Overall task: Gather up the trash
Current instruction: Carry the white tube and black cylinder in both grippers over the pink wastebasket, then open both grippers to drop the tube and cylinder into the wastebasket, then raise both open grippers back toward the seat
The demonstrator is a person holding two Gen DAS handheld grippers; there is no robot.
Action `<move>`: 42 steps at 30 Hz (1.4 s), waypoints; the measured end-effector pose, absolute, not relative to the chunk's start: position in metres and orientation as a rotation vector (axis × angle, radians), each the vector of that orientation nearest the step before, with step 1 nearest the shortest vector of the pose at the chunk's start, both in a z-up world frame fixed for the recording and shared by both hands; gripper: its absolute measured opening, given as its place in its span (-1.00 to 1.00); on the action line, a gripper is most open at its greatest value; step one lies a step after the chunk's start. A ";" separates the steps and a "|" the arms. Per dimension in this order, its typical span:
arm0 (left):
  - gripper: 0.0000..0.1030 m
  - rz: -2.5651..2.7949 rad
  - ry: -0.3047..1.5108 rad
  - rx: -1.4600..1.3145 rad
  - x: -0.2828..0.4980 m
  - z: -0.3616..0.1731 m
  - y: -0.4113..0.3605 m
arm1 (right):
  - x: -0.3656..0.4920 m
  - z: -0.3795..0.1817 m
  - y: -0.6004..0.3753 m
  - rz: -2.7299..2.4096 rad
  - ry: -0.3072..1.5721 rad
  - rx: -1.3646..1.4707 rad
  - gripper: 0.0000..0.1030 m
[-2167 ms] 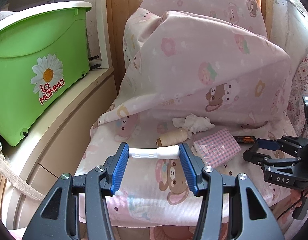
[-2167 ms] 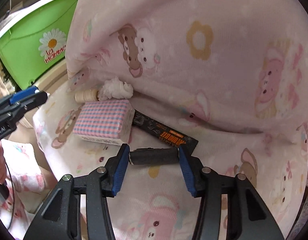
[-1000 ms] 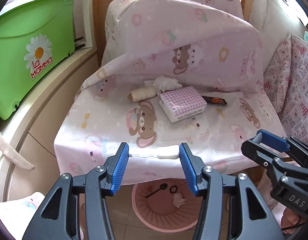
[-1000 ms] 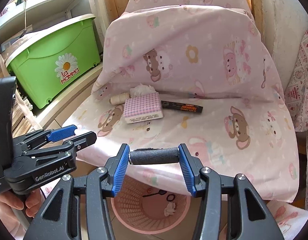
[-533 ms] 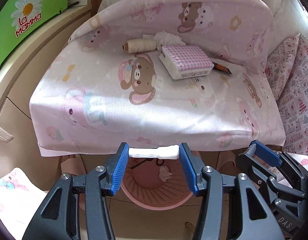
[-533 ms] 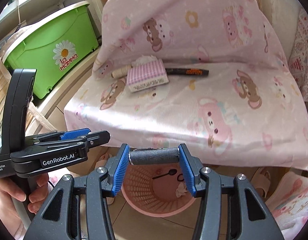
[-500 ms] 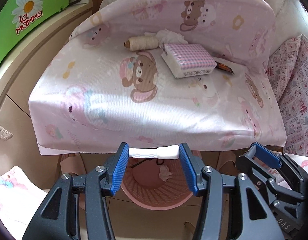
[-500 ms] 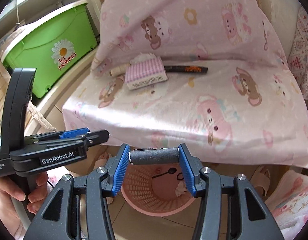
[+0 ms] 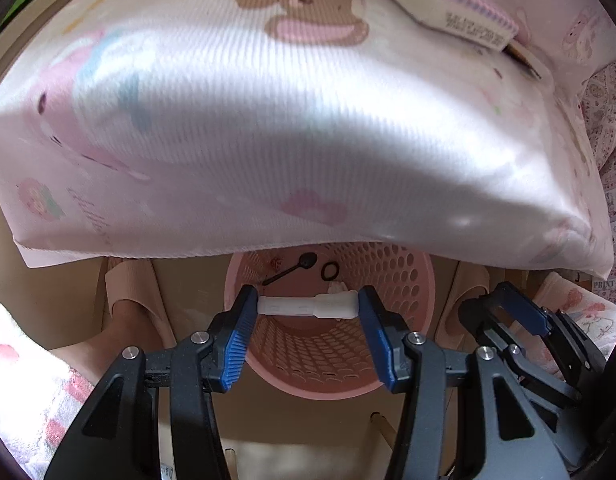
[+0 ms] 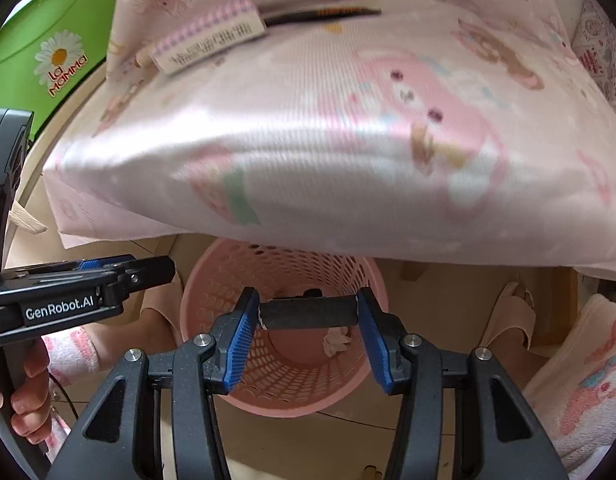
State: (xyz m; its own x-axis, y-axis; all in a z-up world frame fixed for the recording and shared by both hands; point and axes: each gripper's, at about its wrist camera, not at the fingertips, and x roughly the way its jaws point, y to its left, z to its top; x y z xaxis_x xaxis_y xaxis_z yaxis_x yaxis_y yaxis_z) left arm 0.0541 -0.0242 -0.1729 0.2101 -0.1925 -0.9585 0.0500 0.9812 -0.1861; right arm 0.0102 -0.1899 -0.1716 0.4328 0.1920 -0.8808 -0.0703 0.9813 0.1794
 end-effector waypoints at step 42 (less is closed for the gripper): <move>0.39 -0.160 1.656 -0.002 0.049 -0.277 -0.039 | 0.019 -0.278 -0.186 0.070 1.358 0.093 0.39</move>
